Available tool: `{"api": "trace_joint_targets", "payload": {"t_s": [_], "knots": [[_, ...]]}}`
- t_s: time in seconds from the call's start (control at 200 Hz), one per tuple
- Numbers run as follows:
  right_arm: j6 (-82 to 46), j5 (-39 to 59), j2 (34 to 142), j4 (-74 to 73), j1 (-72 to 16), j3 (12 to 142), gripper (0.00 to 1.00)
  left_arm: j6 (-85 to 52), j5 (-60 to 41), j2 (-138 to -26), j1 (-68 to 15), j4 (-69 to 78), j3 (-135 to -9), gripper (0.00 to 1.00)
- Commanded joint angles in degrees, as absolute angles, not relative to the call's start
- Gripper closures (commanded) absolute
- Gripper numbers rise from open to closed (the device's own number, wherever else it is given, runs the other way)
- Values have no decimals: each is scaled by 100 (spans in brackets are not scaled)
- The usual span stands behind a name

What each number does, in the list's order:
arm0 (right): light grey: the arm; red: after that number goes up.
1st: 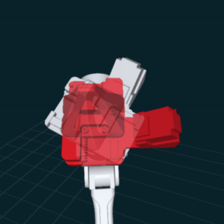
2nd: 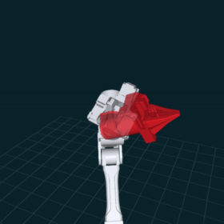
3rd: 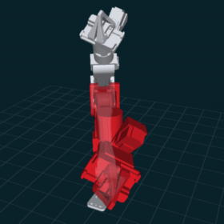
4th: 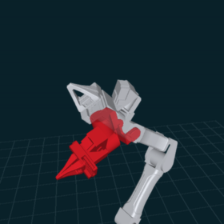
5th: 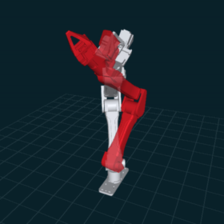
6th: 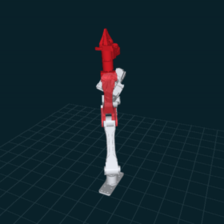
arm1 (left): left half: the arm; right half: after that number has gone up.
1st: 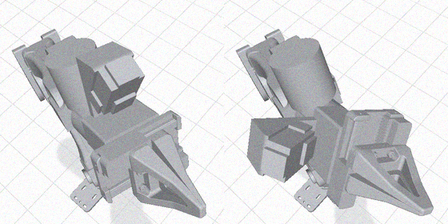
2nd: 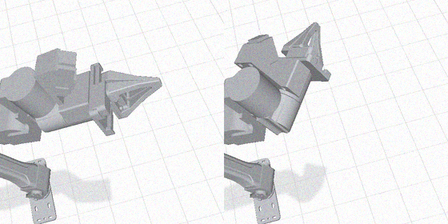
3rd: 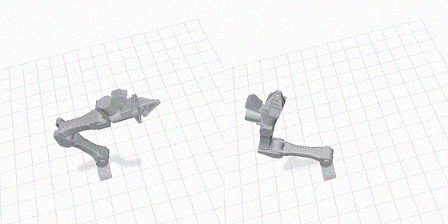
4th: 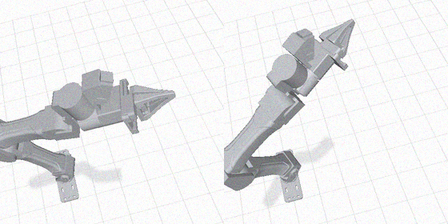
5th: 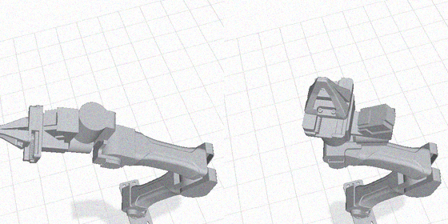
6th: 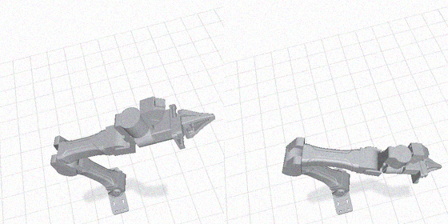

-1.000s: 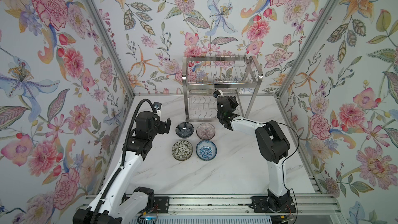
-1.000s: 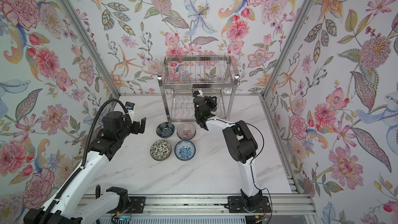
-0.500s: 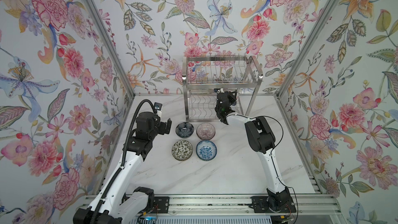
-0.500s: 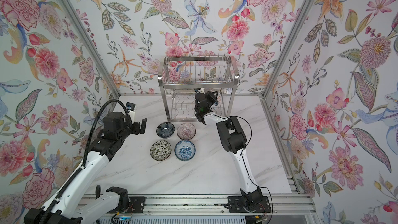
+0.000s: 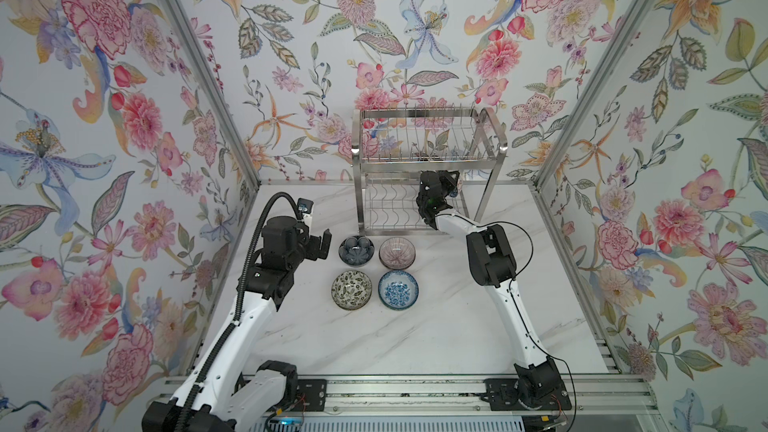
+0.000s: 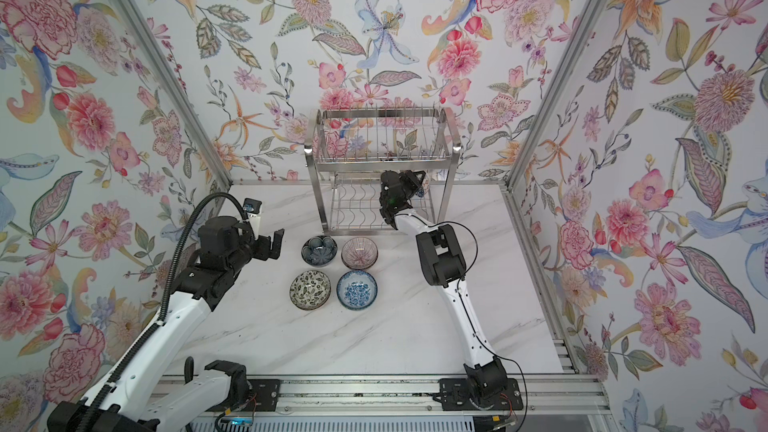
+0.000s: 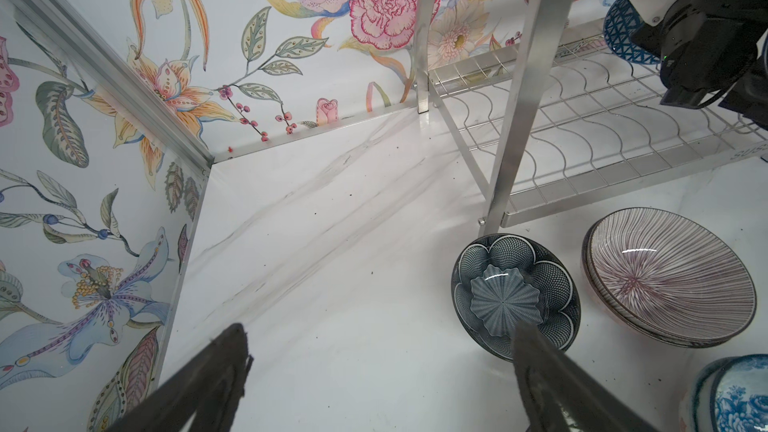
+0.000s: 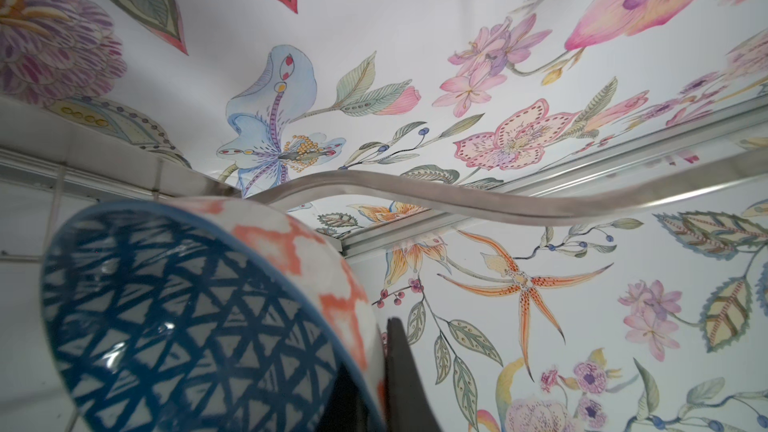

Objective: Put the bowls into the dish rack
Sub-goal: 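Carry the bowl with the right gripper into the upper rack tier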

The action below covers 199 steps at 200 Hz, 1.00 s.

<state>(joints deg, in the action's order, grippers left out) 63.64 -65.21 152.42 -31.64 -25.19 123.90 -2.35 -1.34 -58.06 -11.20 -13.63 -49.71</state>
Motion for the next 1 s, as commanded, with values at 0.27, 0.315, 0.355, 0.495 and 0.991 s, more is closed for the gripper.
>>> {"api": "trace_joint_targets", "payload": {"t_s": [0.27, 0.315, 0.355, 0.495, 0.991], "knots": [[5892, -6509, 15756, -2308, -2483, 13485, 100, -255, -368, -5846, -1011, -1266, -4896, 1], [5787, -6480, 15776, -2148, -2492, 13504, 100, -255, -377, -5859, -1010, -1266, -4895, 1], [5707, -6468, 15783, -2054, -2511, 13505, 100, -263, -387, -5862, -1002, -1263, -4894, 1], [5504, -6430, 15768, -1756, -2543, 13469, 95, -272, -421, -5872, -985, -1256, -4903, 1], [4737, -6380, 15051, -1064, -2612, 12969, 55, -343, -648, -5843, -972, -1222, -4860, 1]]}}
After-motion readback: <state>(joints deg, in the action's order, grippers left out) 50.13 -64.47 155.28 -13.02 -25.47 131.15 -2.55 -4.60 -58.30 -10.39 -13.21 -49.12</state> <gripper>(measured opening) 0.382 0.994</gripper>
